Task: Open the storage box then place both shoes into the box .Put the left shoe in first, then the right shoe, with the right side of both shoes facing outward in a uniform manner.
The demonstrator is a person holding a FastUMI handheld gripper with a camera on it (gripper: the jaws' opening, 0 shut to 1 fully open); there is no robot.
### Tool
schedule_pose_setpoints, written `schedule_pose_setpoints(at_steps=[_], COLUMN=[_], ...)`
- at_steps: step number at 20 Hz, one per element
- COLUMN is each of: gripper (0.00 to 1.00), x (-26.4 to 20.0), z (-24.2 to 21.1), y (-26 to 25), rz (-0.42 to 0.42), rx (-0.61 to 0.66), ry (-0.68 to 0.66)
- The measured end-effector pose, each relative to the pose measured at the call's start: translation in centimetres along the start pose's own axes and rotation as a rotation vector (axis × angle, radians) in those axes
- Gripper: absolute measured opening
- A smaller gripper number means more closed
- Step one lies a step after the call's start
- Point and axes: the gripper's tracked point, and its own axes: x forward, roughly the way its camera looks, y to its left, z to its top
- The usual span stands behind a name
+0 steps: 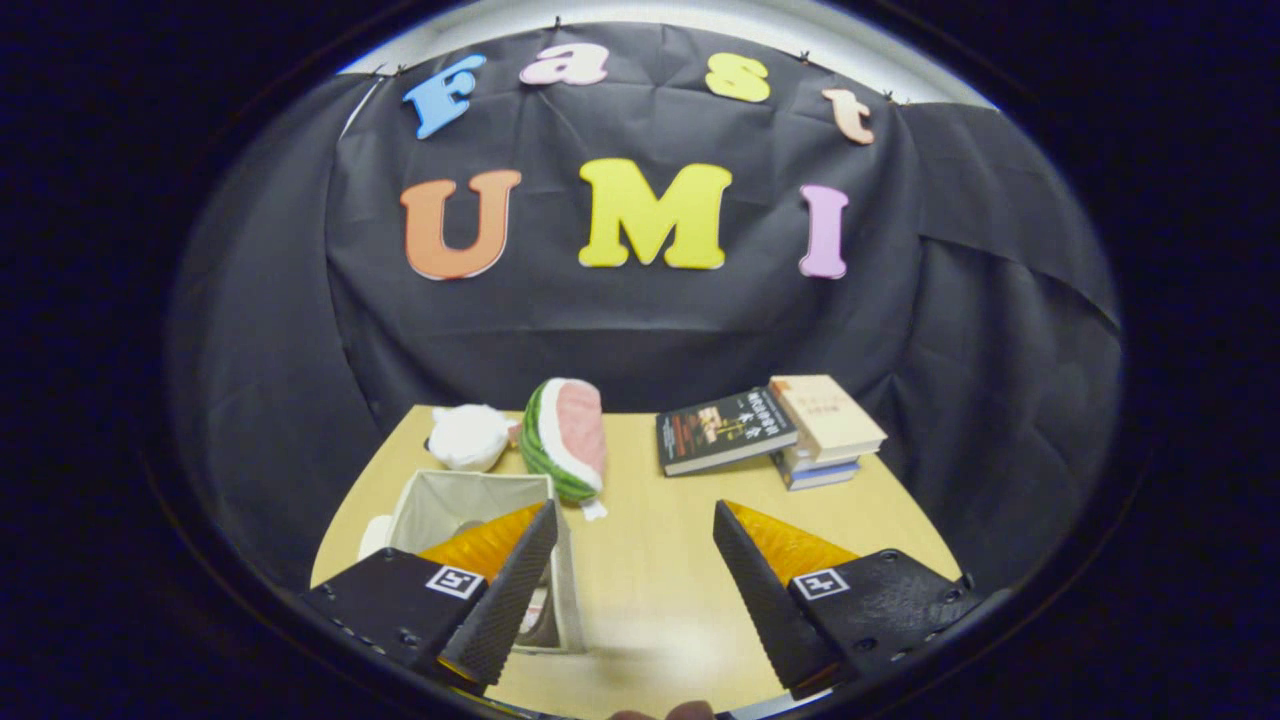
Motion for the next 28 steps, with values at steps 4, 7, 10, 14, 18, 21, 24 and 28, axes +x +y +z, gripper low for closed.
schedule_pose_setpoints(at_steps=[4, 7, 10, 14, 18, 21, 24, 28], gripper=[0.96, 0.96, 0.96, 0.95, 0.94, 0.94, 0.94, 0.94], x=[-3.5, -5.9, -7.7, -9.2, -9.5, -9.5, -9.5, -9.5], z=[2.2, 3.1, 3.6, 3.5, 3.3, 3.5, 3.6, 3.4], y=[-4.4, -6.5, -7.6, -7.7, -7.3, -7.1, -6.7, -5.7], rz=[-0.035, -0.041, -0.035, -0.004, 0.022, 0.027, 0.035, 0.059], rx=[0.029, 0.055, 0.07, 0.125, 0.13, 0.117, 0.116, 0.113], ry=[-0.095, -0.155, -0.201, -0.215, -0.214, -0.219, -0.221, -0.222])
